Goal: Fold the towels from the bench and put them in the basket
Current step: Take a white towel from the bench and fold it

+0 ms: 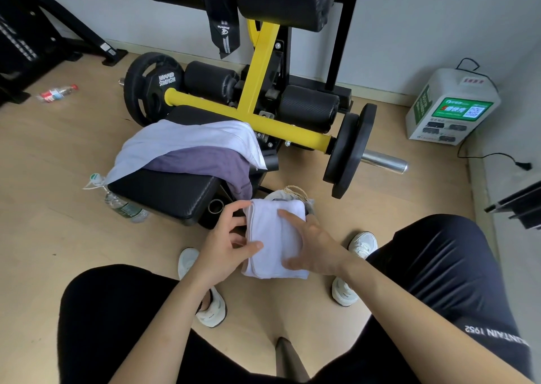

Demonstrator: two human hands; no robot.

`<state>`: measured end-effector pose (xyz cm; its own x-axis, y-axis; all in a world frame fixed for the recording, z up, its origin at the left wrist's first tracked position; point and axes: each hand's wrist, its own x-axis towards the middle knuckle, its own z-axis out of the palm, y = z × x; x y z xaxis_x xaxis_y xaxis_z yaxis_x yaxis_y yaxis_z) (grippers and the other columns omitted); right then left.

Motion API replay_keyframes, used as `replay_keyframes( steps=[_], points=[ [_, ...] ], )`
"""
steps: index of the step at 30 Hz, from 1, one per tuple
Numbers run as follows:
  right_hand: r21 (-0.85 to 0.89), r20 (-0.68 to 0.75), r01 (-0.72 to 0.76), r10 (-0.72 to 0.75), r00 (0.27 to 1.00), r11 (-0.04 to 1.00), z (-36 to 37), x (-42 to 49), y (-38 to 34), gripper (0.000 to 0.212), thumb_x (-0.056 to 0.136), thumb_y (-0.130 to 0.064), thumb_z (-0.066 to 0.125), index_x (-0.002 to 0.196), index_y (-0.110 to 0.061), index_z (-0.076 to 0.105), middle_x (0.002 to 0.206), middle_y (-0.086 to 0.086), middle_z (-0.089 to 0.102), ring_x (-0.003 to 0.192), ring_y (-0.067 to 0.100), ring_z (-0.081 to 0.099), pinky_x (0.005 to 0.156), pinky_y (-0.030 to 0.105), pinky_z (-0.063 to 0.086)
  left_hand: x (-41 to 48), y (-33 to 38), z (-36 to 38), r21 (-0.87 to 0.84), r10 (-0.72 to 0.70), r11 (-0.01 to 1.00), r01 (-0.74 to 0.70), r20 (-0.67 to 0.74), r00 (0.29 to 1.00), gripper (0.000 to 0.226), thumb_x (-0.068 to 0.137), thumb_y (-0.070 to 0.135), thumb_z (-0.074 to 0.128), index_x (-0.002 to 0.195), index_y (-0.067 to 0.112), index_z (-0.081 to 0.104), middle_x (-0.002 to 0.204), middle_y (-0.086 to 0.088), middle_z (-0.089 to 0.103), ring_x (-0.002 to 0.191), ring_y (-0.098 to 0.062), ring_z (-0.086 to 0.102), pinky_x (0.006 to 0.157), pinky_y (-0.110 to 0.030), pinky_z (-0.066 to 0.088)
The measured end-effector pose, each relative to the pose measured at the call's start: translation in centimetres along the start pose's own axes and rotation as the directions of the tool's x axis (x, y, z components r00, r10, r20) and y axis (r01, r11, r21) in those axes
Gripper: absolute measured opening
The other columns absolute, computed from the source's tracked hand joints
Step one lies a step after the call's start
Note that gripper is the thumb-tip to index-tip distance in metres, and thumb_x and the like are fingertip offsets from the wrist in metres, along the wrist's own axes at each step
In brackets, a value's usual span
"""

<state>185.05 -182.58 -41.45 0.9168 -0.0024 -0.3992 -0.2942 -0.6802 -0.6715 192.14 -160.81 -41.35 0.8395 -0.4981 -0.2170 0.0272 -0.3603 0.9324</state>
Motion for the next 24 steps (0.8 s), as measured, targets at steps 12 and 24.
replay_keyframes(
  steps=[12, 24],
  points=[
    [0.387, -0.177, 0.197, -0.137, 0.975, 0.901, 0.4, -0.6, -0.9, 0.068, 0.091, -0.009, 0.064, 0.148, -0.03, 0.033, 0.12, 0.002, 0.06, 0.089, 0.027, 0.064, 0.071, 0.028, 0.058, 0.2, -0.6, 1.0, 0.243, 0.028, 0.97, 0.019, -0.187, 0.982, 0.067, 0.082, 0.015, 0.076, 0.137, 0.038, 0.045, 0.112, 0.014, 0.067, 0.079, -0.015, 0.067, 0.072, -0.038, 0.058],
    [0.211, -0.304, 0.318, -0.247, 0.92, 0.924, 3.2, 0.7, -0.4, 0.064, 0.086, -0.04, 0.072, 0.137, -0.06, 0.038, 0.114, -0.008, 0.036, 0.11, 0.012, 0.044, 0.097, 0.025, 0.046, 0.0, -0.6, 1.8, -0.216, -0.049, 0.976, 0.023, -0.117, 0.992, 0.066, 0.078, 0.039, 0.076, 0.137, 0.029, 0.049, 0.115, 0.0, 0.076, 0.106, -0.02, 0.073, 0.092, -0.051, 0.059]
  ],
)
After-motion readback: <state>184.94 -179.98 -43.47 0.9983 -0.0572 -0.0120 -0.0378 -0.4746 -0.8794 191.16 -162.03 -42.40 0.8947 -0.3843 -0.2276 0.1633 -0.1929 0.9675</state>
